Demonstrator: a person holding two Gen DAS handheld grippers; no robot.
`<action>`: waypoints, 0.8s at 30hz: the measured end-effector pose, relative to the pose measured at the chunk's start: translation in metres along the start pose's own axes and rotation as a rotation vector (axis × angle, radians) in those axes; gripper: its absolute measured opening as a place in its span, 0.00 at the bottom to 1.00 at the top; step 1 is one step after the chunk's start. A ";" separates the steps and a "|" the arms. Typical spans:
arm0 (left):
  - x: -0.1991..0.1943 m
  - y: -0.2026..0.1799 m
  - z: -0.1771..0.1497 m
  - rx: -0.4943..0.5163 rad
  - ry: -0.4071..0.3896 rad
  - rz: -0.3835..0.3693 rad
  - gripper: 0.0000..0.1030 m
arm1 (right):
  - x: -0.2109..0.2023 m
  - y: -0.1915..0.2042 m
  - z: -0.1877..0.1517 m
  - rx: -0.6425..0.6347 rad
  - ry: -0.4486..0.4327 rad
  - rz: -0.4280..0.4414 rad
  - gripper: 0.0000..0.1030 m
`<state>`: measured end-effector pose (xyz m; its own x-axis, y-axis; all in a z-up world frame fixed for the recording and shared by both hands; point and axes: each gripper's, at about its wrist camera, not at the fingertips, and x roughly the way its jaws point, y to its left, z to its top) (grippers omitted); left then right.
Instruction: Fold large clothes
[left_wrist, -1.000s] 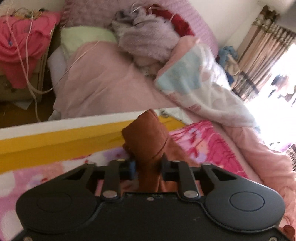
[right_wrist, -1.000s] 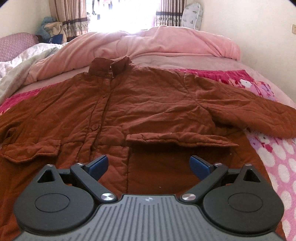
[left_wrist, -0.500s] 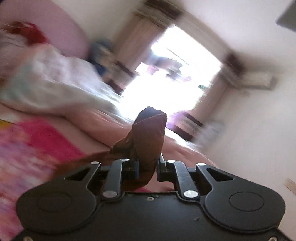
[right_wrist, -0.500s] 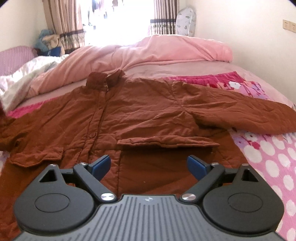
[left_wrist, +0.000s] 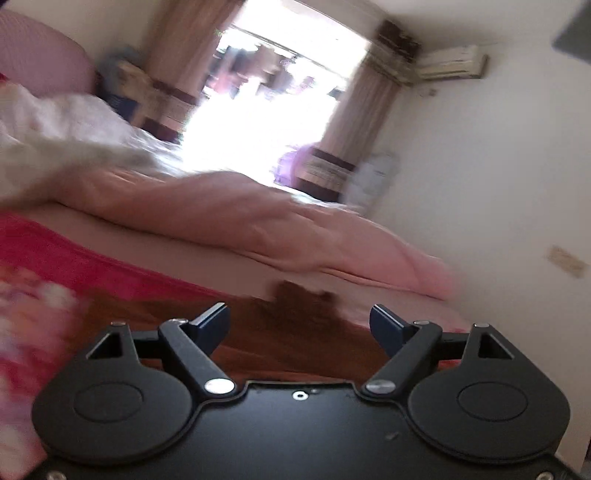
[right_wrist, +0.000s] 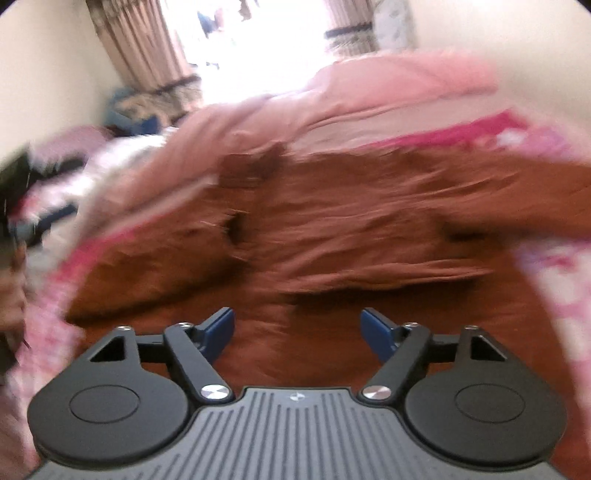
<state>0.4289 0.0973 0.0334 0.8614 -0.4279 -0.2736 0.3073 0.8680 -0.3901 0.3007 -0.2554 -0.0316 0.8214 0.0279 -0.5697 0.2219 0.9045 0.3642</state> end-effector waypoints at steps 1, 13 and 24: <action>-0.008 0.014 0.002 -0.012 -0.002 0.038 0.82 | 0.013 0.000 0.006 0.037 0.023 0.050 0.83; 0.009 0.086 -0.011 -0.104 0.093 0.186 0.81 | 0.162 0.041 0.048 0.115 0.115 0.120 0.34; 0.054 0.091 -0.033 -0.112 0.219 0.154 0.82 | 0.114 0.034 0.065 0.059 -0.039 0.088 0.08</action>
<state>0.4898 0.1446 -0.0459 0.7832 -0.3480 -0.5153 0.1228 0.8989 -0.4205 0.4366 -0.2496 -0.0363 0.8586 0.0884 -0.5050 0.1779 0.8725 0.4552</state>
